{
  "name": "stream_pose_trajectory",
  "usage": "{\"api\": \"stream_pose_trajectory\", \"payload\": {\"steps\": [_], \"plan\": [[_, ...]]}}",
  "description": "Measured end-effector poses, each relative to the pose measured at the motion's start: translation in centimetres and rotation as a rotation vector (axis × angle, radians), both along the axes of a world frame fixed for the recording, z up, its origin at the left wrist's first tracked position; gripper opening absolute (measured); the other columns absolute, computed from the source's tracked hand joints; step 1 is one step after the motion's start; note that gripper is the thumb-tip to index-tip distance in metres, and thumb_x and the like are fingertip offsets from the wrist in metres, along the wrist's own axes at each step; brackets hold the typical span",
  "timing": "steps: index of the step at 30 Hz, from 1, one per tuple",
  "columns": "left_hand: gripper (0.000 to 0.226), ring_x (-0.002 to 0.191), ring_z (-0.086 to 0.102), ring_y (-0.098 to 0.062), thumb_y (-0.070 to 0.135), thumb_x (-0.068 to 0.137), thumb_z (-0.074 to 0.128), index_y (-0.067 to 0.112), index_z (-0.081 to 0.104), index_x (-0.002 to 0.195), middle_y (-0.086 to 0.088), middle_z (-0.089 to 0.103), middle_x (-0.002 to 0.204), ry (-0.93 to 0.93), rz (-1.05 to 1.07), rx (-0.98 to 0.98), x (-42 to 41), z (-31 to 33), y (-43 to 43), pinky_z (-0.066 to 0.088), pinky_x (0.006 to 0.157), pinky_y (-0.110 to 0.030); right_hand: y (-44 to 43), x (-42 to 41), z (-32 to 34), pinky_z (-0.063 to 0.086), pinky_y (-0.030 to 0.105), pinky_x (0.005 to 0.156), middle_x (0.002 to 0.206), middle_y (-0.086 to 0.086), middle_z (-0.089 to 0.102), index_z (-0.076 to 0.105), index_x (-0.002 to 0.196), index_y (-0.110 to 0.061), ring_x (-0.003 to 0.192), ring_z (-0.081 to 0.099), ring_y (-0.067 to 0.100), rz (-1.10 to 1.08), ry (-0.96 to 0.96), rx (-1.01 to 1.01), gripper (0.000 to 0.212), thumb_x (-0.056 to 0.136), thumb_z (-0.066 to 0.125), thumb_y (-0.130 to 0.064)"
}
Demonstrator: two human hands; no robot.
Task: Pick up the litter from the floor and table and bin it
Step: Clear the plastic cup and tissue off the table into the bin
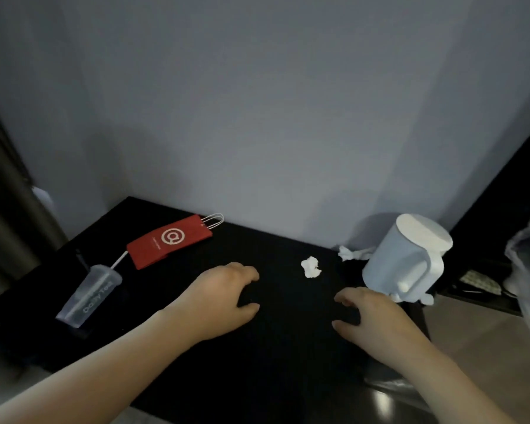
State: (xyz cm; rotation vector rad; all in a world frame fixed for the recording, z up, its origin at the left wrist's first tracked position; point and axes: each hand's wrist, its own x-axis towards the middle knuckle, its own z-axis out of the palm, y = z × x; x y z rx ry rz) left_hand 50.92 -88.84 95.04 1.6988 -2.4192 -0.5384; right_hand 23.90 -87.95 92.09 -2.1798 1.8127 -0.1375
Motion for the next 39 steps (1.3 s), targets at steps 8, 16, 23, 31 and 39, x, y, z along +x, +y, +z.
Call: {"api": "stream_pose_trajectory", "payload": {"steps": [8, 16, 23, 31, 39], "plan": [[0.053, 0.110, 0.053, -0.001, 0.044, 0.087, 0.062, 0.032, 0.043, 0.135, 0.013, 0.051, 0.128, -0.029, -0.038, -0.008, -0.3, -2.7, -5.8, 0.048, 0.095, -0.022, -5.7, -1.0, -3.0, 0.046, 0.017, 0.086, 0.119, -0.011, 0.058, 0.054, 0.126, -0.031, 0.103, 0.055, 0.003, -0.117, 0.000, 0.064, 0.046, 0.084, 0.067, -0.043], [0.053, 0.111, 0.051, -0.001, 0.045, 0.088, 0.059, 0.032, 0.043, 0.136, 0.012, 0.051, 0.127, -0.083, -0.071, 0.091, -2.4, -5.9, -14.0, 0.045, 0.097, -0.021, -17.1, -5.4, -8.0, 0.047, 0.025, 0.088, 0.126, 0.003, 0.055, 0.050, 0.133, -0.021, 0.109, 0.058, 0.017, -0.228, 0.022, 0.158, 0.052, 0.086, 0.066, -0.037], [0.052, 0.111, 0.049, 0.000, 0.047, 0.089, 0.057, 0.032, 0.042, 0.137, 0.013, 0.050, 0.126, -0.096, -0.071, 0.168, -4.8, -10.2, -20.3, 0.041, 0.097, -0.017, -26.9, -9.1, -13.5, 0.044, 0.029, 0.093, 0.139, 0.013, 0.049, 0.040, 0.143, -0.012, 0.121, 0.053, 0.027, -0.308, -0.019, 0.202, 0.064, 0.087, 0.066, -0.028], [0.049, 0.106, 0.050, 0.003, 0.046, 0.088, 0.057, 0.034, 0.045, 0.133, 0.016, 0.050, 0.122, -0.082, -0.051, 0.243, -6.9, -14.5, -24.0, 0.044, 0.095, -0.018, -33.1, -11.5, -19.4, 0.039, 0.034, 0.100, 0.139, 0.017, 0.040, 0.043, 0.135, -0.006, 0.124, 0.045, 0.031, -0.374, 0.011, 0.237, 0.055, 0.087, 0.064, -0.022], [0.049, 0.107, 0.051, 0.002, 0.043, 0.088, 0.059, 0.033, 0.045, 0.134, 0.014, 0.050, 0.125, -0.086, -0.026, 0.273, -7.1, -16.5, -26.1, 0.043, 0.094, -0.015, -34.7, -11.8, -23.7, 0.039, 0.034, 0.103, 0.141, 0.014, 0.045, 0.036, 0.143, -0.012, 0.128, 0.045, 0.031, -0.420, -0.079, 0.304, 0.061, 0.092, 0.058, -0.037]]}}
